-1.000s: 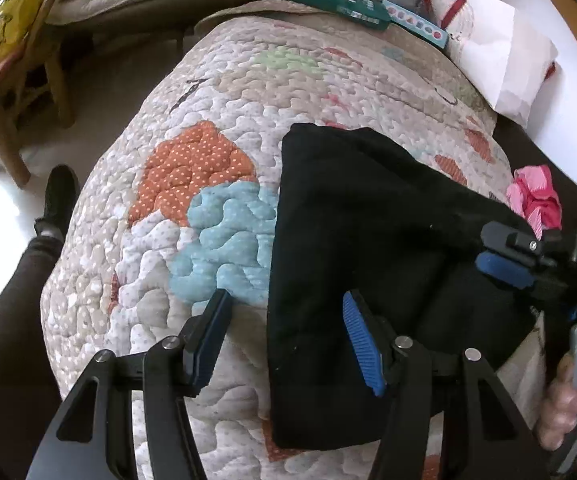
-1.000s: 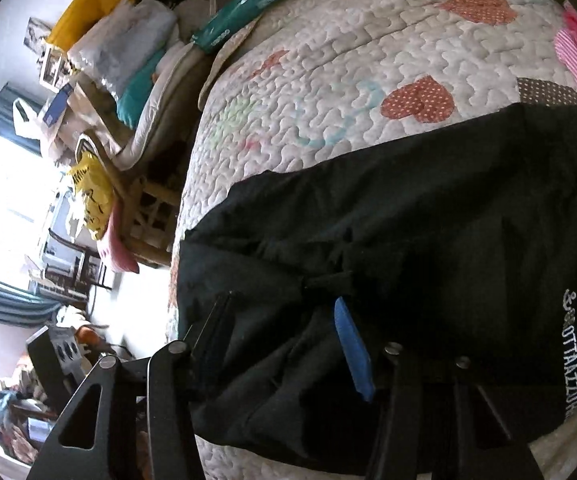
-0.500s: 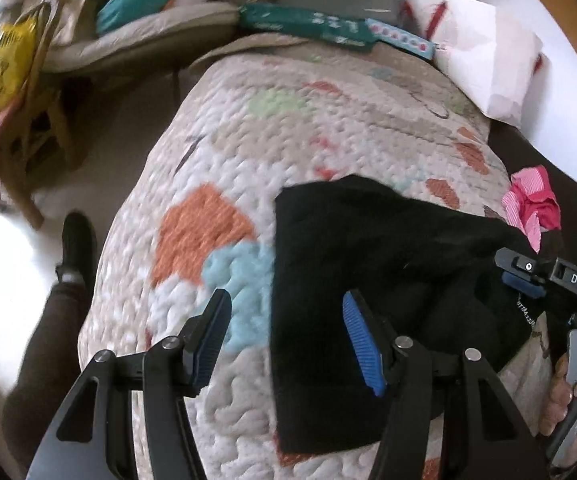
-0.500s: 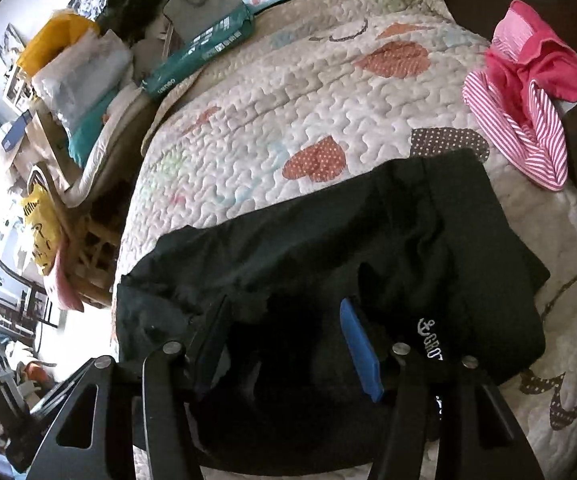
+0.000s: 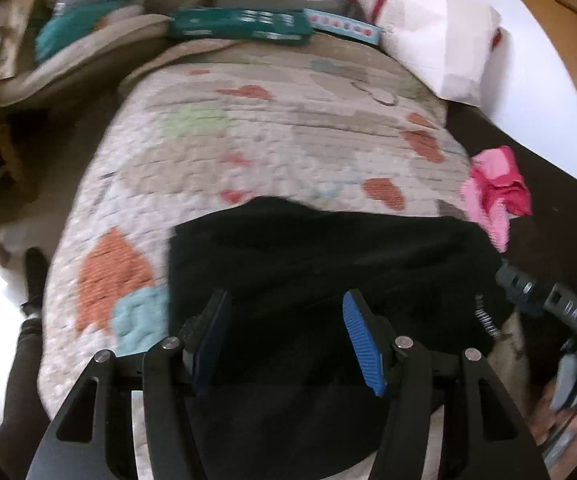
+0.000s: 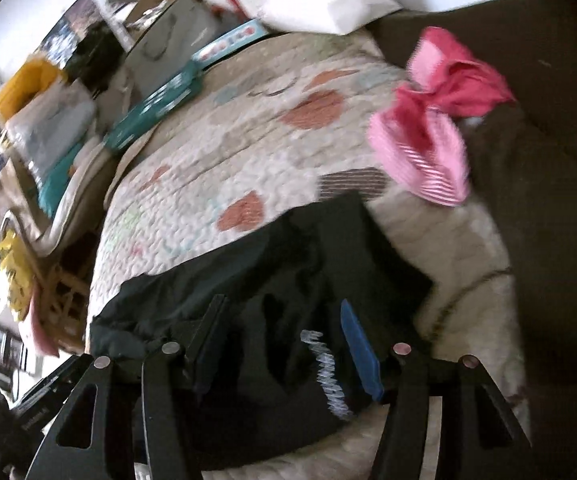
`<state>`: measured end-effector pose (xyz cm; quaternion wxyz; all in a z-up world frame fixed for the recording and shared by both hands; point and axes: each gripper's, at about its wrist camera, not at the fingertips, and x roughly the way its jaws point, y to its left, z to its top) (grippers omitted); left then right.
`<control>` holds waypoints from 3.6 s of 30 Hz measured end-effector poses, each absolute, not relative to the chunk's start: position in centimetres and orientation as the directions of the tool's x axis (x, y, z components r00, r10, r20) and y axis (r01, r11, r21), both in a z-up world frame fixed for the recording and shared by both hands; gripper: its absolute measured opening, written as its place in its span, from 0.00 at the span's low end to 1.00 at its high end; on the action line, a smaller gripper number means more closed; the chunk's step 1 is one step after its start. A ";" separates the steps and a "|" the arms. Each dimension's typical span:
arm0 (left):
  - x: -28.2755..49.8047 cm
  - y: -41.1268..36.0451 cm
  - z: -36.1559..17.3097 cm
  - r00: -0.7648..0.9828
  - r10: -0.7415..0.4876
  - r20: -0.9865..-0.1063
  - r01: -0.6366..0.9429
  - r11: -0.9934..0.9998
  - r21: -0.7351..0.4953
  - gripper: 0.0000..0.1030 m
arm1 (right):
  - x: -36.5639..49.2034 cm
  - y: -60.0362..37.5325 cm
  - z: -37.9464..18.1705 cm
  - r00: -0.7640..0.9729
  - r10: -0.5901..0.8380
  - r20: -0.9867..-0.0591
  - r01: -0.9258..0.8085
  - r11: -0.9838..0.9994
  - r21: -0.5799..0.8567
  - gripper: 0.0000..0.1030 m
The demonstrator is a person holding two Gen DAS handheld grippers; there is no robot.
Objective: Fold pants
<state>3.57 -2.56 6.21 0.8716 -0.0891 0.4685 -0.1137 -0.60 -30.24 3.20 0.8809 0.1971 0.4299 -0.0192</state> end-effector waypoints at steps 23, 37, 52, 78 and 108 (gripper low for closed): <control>15.1 -22.9 4.9 0.223 -0.519 -0.825 0.529 0.775 -0.345 0.56 | -2.3 -33.9 -0.4 0.655 0.126 -0.745 0.351 0.823 0.447 0.67; 15.5 -29.6 0.9 0.160 -0.360 -0.919 0.664 0.728 -0.170 0.65 | -1.1 -34.0 -1.3 0.668 0.112 -0.736 0.361 0.816 0.452 0.67; 14.0 -27.5 3.6 0.235 -0.356 -0.905 0.669 0.734 -0.115 0.22 | 0.1 -33.3 -0.4 0.650 0.149 -0.745 0.321 0.835 0.447 0.40; 10.4 -17.0 15.0 0.396 -0.491 -0.776 0.573 0.793 -0.210 0.12 | -3.1 -28.1 7.9 0.736 0.382 -0.560 -0.016 0.836 0.549 0.22; 9.0 9.9 3.8 0.478 -0.558 -0.678 0.028 0.781 -0.624 0.11 | -0.3 -4.2 2.4 0.434 0.395 -0.810 -0.420 0.884 0.206 0.21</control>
